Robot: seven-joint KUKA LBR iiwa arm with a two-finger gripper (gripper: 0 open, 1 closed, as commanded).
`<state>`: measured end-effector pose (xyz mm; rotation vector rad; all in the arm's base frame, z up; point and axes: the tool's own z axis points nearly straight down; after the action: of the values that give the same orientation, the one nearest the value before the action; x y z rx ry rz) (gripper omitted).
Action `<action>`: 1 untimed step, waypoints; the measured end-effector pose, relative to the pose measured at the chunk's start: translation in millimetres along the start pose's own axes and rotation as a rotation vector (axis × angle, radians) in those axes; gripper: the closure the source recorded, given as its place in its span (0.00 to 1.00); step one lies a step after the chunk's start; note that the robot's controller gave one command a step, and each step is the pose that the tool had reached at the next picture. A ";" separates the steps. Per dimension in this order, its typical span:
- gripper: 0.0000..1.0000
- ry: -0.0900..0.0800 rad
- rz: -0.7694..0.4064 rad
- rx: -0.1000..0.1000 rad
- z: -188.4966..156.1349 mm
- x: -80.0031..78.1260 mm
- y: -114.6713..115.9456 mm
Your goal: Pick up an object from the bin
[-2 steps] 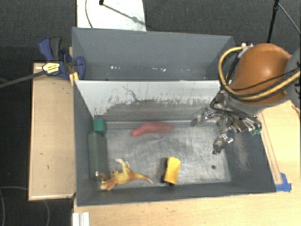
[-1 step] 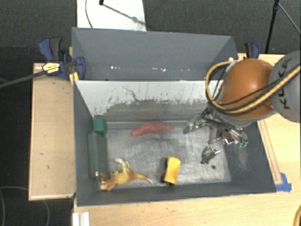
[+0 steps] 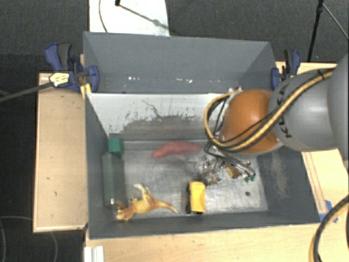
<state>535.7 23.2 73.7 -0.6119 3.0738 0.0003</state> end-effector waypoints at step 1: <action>0.00 0.004 -0.002 -0.001 1.5 1.2 0.1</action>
Offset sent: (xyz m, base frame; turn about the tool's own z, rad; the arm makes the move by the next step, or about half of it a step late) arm 0.0000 0.0000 0.0000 0.0000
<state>534.5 22.9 72.2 -0.6163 3.0765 0.0000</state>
